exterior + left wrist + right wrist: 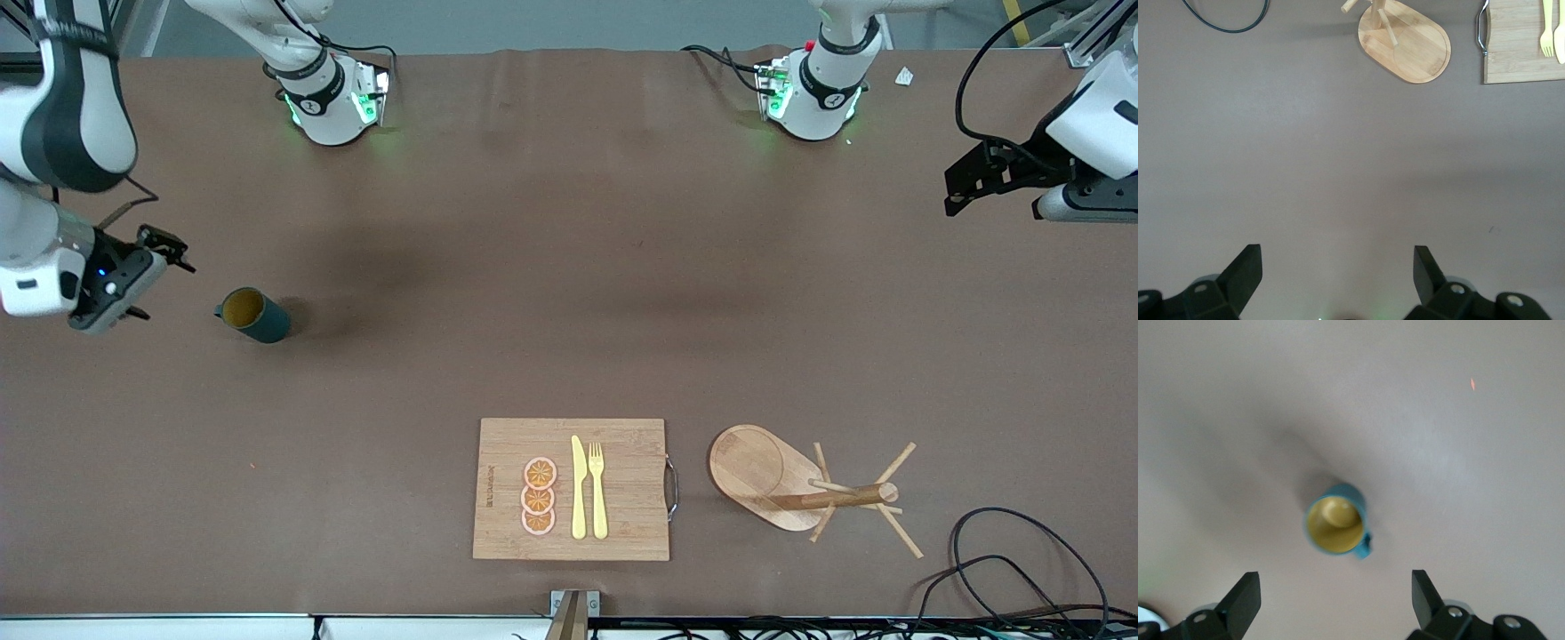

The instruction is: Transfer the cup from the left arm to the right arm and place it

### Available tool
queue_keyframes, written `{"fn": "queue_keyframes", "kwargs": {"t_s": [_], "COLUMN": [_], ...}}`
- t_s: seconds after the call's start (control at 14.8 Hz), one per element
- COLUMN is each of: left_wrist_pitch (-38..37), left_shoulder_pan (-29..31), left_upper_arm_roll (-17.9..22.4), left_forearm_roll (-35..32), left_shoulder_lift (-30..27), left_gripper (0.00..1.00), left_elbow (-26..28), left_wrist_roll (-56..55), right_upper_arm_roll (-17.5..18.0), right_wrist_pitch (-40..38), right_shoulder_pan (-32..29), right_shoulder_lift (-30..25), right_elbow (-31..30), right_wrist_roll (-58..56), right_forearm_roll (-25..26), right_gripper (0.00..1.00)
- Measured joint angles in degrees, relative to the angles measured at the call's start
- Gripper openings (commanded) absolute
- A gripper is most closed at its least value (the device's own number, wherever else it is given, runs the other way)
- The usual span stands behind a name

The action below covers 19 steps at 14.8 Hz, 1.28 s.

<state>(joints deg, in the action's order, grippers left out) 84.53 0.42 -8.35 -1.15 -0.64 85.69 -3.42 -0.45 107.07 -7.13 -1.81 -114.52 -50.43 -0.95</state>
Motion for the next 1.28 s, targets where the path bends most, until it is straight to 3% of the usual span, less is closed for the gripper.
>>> {"fn": "queue_keyframes", "kwargs": {"t_s": [0.2, 0.54, 0.81, 1.08, 1.28], "left_wrist_pitch": [0.0, 0.0, 0.0, 0.0, 0.0], "left_shoulder_pan": [0.0, -0.1, -0.1, -0.1, -0.2], "left_upper_arm_roll": [0.0, 0.0, 0.0, 0.0, 0.0], "left_forearm_roll": [0.0, 0.0, 0.0, 0.0, 0.0], "left_shoulder_lift": [0.1, 0.1, 0.1, 0.1, 0.1], "left_gripper": [1.0, 1.0, 1.0, 1.0, 1.0], "left_elbow": [0.0, 0.0, 0.0, 0.0, 0.0], "left_wrist_roll": [0.0, 0.0, 0.1, 0.1, 0.1], "right_upper_arm_roll": [0.7, 1.7, 2.2, 4.7, 4.4], "right_wrist_pitch": [-7.0, -14.6, -16.8, -19.0, -19.2], "right_shoulder_pan": [1.3, 2.3, 2.5, 2.7, 2.4], "right_shoulder_lift": [-5.7, -9.3, -10.4, -10.6, -10.6], "right_elbow": [0.7, 4.2, 5.6, 7.8, 9.9], "right_wrist_roll": [15.6, 31.0, 37.4, 51.9, 54.7], "right_forearm_roll": [-1.3, -1.8, -1.8, -0.9, 0.2], "right_gripper": [1.0, 1.0, 1.0, 1.0, 1.0]}}
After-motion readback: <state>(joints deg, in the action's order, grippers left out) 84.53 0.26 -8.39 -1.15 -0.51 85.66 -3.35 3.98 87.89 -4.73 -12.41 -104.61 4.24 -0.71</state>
